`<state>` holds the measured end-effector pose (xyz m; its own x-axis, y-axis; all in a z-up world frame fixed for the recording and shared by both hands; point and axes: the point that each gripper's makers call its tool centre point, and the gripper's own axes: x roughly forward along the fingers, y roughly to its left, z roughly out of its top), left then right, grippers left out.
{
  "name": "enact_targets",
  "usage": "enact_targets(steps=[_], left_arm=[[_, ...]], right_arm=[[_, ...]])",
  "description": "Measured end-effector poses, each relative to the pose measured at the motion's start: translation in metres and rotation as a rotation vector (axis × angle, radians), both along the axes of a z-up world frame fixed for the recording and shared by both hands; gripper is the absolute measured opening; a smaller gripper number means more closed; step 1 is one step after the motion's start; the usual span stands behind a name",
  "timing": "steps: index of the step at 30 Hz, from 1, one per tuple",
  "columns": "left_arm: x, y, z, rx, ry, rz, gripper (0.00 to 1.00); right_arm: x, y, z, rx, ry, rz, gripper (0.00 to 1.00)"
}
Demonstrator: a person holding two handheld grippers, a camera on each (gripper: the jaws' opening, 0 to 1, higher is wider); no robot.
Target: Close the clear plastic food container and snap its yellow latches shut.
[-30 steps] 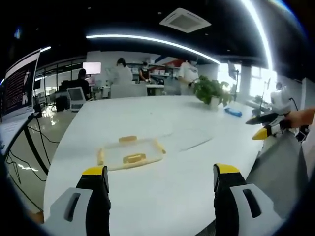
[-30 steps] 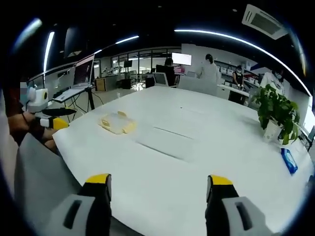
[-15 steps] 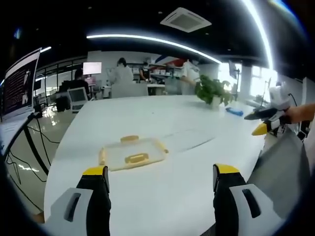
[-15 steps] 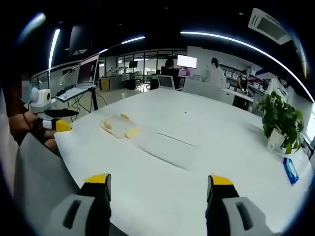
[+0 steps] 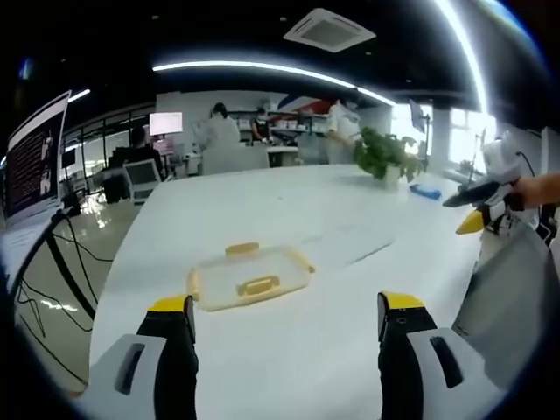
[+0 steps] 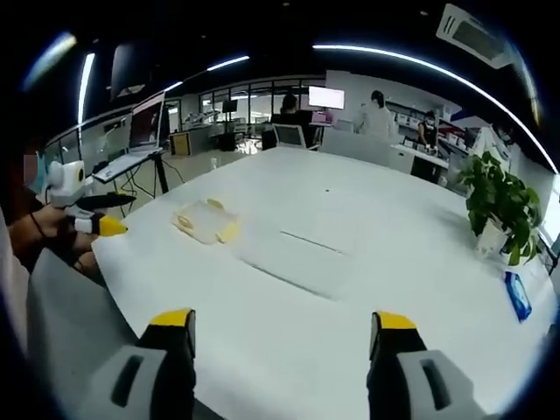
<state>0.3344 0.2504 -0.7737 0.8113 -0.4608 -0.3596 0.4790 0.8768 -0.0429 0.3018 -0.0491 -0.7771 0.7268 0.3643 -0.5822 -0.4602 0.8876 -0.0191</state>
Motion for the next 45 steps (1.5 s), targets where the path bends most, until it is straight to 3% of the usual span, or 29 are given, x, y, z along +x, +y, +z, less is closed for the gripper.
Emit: enact_targets(steps=[8, 17, 28, 45], left_arm=[[0.012, 0.006, -0.004, 0.003, 0.017, -0.005, 0.87], [0.025, 0.013, -0.009, 0.077, 0.025, -0.049, 0.89], [0.043, 0.024, -0.027, 0.194, 0.073, -0.112, 0.9], [0.068, 0.036, -0.05, 0.356, 0.143, -0.263, 0.88]], right_arm=[[0.003, 0.009, 0.0, 0.02, 0.01, 0.028, 0.81], [0.013, 0.027, -0.003, 0.013, 0.028, 0.109, 0.8], [0.031, 0.046, -0.006, -0.016, 0.032, 0.204, 0.79], [0.055, 0.086, -0.006, -0.032, 0.081, 0.376, 0.76]])
